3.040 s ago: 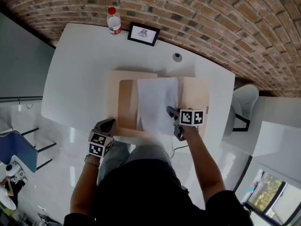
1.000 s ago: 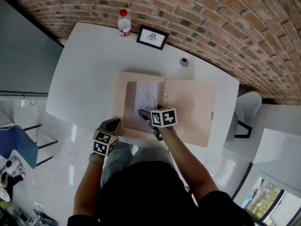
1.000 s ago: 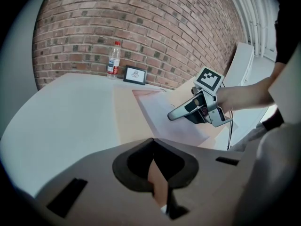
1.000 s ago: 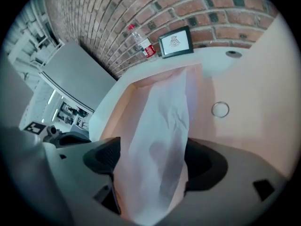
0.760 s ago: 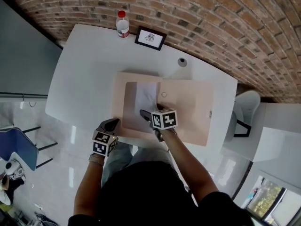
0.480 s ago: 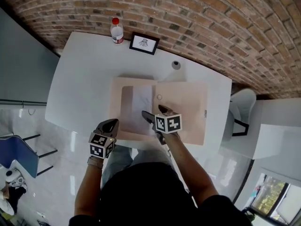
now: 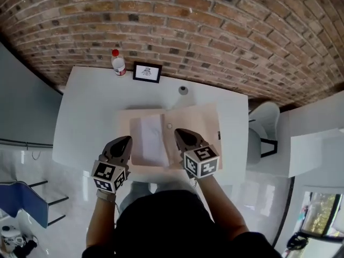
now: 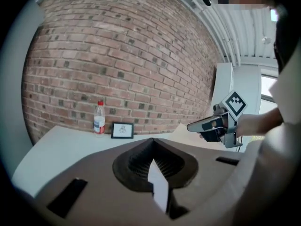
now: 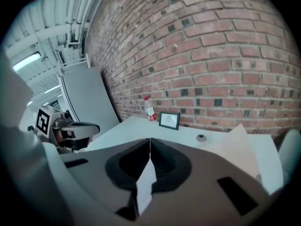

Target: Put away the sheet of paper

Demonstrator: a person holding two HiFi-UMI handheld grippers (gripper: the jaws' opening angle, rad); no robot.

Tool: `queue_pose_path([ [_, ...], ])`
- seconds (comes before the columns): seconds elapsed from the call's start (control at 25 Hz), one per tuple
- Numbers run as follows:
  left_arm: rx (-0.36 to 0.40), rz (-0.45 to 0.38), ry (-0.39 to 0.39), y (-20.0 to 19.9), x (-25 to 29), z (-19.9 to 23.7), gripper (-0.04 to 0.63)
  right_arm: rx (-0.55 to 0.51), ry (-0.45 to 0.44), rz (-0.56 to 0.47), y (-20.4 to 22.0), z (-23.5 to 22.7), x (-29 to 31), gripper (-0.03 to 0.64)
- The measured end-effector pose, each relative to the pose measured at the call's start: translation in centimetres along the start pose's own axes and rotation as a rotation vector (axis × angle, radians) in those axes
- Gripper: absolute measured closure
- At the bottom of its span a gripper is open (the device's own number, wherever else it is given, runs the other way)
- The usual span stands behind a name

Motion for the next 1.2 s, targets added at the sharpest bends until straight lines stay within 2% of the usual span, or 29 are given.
queue_pose_path([
  [0.2, 0.08, -0.105, 0.043, -5.3, 0.6, -1.8, 0.594, -0.092, 0.008, -0.122, -4.7, 0.4, -3.7, 0.607],
  [0.48, 0.172, -0.264, 0.064, -12.3, -0.9, -4.3, 0.594, -0.147, 0.024, -0.293, -10.3, 1.4, -9.1, 0.607],
  [0.64, 0.173, -0.338, 0.047, -15.4, -1.9, -5.3, 0.594, -0.195, 0.024, -0.368, -13.0, 2.2, -11.3, 0.607],
  [1.0, 0.23, -0.447, 0.065, -19.1, -3.8, -6.8, 0.594, -0.27, 0.023, -0.493, -16.6, 3.8, -14.3, 0.607],
  [1.2, 0.21, -0.455, 0.04, -19.6, -4.1, -6.5, 0.594, -0.304, 0.009, -0.515, -17.0, 4.6, -14.3, 0.607],
])
Point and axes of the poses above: the fingertips, and each gripper's own axes: x forward along the fingers, z to its left, y out of its underside, the point moved 7 cm from there along -x, backward along the fingers, and after that the axes turned 11 degrees about -z, right-handed, at the moved point
